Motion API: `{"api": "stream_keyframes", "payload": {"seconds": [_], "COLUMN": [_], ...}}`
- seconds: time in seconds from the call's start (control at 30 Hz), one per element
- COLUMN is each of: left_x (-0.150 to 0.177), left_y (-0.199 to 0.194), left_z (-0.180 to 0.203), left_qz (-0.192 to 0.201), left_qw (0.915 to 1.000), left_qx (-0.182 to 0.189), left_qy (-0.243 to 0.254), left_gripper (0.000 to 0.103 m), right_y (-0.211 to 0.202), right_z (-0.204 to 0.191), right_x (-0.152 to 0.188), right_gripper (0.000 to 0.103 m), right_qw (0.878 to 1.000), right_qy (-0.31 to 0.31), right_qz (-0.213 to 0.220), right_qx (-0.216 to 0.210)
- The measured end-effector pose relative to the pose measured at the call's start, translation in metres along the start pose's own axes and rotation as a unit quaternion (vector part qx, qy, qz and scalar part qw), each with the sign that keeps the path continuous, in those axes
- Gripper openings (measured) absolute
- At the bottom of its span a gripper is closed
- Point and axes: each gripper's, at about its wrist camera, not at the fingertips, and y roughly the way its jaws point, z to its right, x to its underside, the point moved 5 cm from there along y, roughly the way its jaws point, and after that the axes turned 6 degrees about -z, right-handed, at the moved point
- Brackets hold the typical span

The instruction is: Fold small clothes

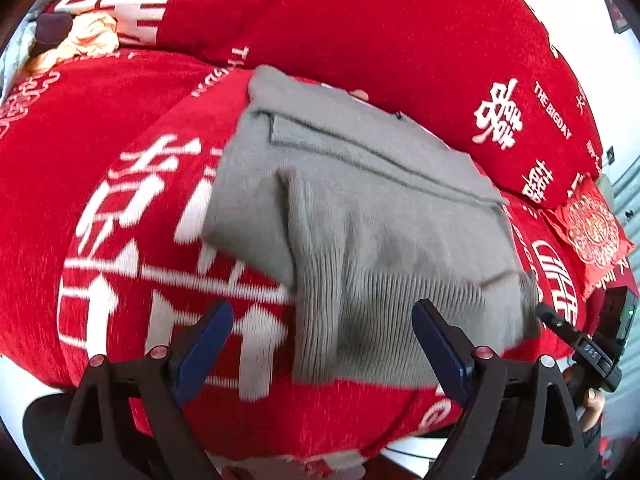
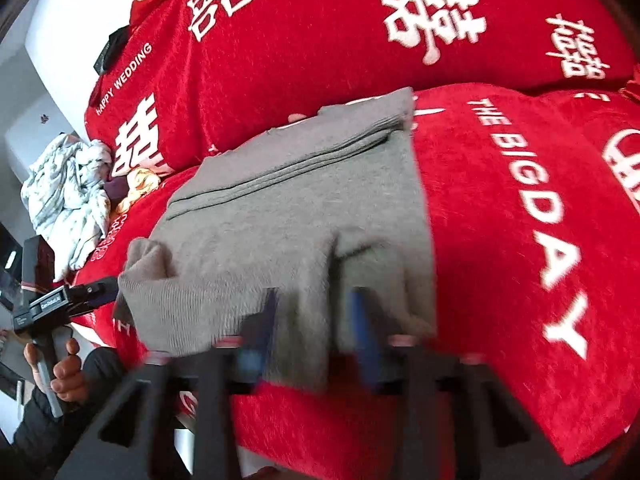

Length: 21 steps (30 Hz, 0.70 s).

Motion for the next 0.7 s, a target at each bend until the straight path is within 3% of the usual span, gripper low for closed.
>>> {"api": "stream_keyframes", "payload": {"seconds": [0.13,0.33,0.4,0.5,0.57,0.6,0.63,0.7], "left_x": [0.012,0.013,0.015,0.015,0.014,0.013,0.013,0.012], "left_y": [0.007,0.014,0.018,0.019,0.019,0.020,0.019,0.017], "left_z": [-0.006,0.004,0.010,0.014,0.013,0.011,0.009,0.005], "left_qz": [-0.013,-0.017,-0.020,-0.021,-0.024,-0.027,-0.026,-0.032], "left_qw": [0.9999,0.9998,0.9997,0.9995,0.9995,0.9995,0.9995,0.9995], "left_qx": [-0.002,0.009,0.009,0.000,-0.001,-0.002,-0.004,0.002], "left_qy": [-0.005,-0.002,0.014,0.024,0.022,0.019,0.014,0.005], "left_gripper": [0.091,0.090,0.069,0.063,0.033,0.029,0.014,0.008], "right_y": [-0.009,0.001,0.008,0.020,0.025,0.025,0.023,0.017], "right_z": [0.001,-0.007,-0.011,-0.018,-0.019,-0.018,-0.017,-0.017], "right_x": [0.013,0.005,0.003,0.005,0.006,0.006,0.005,0.004], "right_gripper": [0.060,0.060,0.060,0.034,0.016,0.014,0.011,0.009], "right_qw": [1.000,1.000,1.000,0.999,0.999,0.999,0.999,0.999], "right_qy": [0.003,-0.004,-0.008,-0.018,-0.027,-0.027,-0.024,-0.019], "right_qz": [-0.004,-0.008,-0.015,-0.040,-0.045,-0.045,-0.043,-0.037], "right_qx": [-0.005,-0.014,-0.018,-0.021,-0.009,-0.012,-0.016,-0.027]}}
